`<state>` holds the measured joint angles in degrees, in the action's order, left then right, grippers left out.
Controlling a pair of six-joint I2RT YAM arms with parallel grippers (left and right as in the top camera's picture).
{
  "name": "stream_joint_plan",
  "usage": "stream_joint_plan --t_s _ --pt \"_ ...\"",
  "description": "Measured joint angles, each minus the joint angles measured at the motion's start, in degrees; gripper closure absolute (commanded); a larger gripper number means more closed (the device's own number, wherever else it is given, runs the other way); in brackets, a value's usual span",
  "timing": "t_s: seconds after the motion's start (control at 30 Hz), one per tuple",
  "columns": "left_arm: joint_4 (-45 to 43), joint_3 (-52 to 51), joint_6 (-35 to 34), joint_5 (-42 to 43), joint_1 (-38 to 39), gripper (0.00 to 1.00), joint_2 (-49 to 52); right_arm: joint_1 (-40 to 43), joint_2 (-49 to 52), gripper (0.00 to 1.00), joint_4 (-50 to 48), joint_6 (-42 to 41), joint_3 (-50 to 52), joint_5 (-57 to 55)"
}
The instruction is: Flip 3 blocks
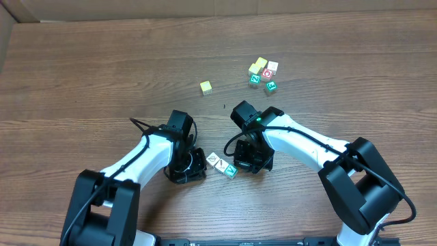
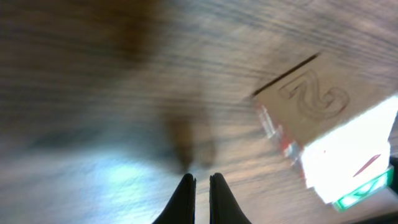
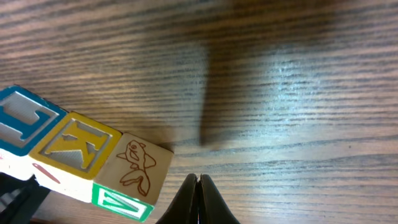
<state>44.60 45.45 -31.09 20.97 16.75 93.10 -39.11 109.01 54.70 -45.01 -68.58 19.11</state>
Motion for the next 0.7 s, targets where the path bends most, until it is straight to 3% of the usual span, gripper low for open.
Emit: stream_joint_plan --t_s 0.17,0.4,0.7 --pt "4.2 4.7 0.0 -5.1 0.0 0.96 -3.4 0.0 0.0 0.96 0.2 0.0 0.0 0.7" --pt "-3.3 6.3 0.0 -12.5 0.0 0.96 -3.7 -1.2 0.0 0.96 0.1 -0.5 0.0 1.5" --pt "-8.7 6.4 1.4 -10.1 0.0 0.96 5.4 -4.0 0.0 0.96 0.0 -2.8 0.0 -0.3"
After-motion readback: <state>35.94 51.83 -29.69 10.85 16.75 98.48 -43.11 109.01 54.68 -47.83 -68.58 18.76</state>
